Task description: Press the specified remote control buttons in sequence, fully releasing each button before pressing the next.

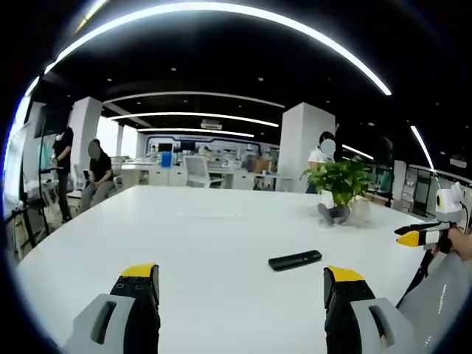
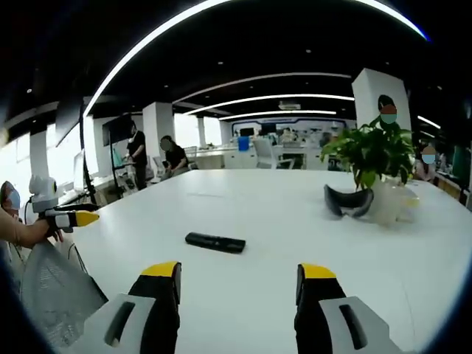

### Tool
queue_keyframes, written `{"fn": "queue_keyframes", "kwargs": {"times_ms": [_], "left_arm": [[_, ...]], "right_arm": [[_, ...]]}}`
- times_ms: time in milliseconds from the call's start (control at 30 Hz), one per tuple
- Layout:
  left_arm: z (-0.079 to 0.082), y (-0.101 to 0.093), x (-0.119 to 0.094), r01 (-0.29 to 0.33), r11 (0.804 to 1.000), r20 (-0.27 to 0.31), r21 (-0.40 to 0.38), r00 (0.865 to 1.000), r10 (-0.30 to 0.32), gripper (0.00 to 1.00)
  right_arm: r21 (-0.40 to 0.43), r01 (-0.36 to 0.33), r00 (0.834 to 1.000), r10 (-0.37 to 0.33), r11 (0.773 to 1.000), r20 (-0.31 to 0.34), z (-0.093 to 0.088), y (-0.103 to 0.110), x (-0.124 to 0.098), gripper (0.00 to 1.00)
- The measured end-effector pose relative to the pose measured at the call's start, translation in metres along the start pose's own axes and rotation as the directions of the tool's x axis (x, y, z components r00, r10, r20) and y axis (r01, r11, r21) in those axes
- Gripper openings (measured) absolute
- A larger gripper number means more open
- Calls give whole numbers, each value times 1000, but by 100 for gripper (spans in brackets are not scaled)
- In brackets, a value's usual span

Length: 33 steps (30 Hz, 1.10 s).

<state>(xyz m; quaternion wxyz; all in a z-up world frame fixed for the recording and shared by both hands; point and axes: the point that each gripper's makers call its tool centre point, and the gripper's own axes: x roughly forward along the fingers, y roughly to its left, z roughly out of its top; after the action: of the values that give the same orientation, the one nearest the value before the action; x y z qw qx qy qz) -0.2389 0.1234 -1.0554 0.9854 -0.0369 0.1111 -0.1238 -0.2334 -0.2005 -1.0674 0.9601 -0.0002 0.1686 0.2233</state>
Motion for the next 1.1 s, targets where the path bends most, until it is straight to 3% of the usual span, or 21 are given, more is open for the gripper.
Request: {"fn": "queue_keyframes", "kwargs": {"times_ms": [400, 1100], "left_arm": [[-3, -1, 0, -3, 1000, -10, 3, 1000, 3, 96], [-2, -1, 0, 2, 1000, -11, 10, 1000, -2, 96]], "right_arm": [[-2, 1, 1000, -1, 1000, 2, -1, -1, -3, 59], [4, 1, 1000, -1, 1000, 4, 1, 3, -3, 64]]}}
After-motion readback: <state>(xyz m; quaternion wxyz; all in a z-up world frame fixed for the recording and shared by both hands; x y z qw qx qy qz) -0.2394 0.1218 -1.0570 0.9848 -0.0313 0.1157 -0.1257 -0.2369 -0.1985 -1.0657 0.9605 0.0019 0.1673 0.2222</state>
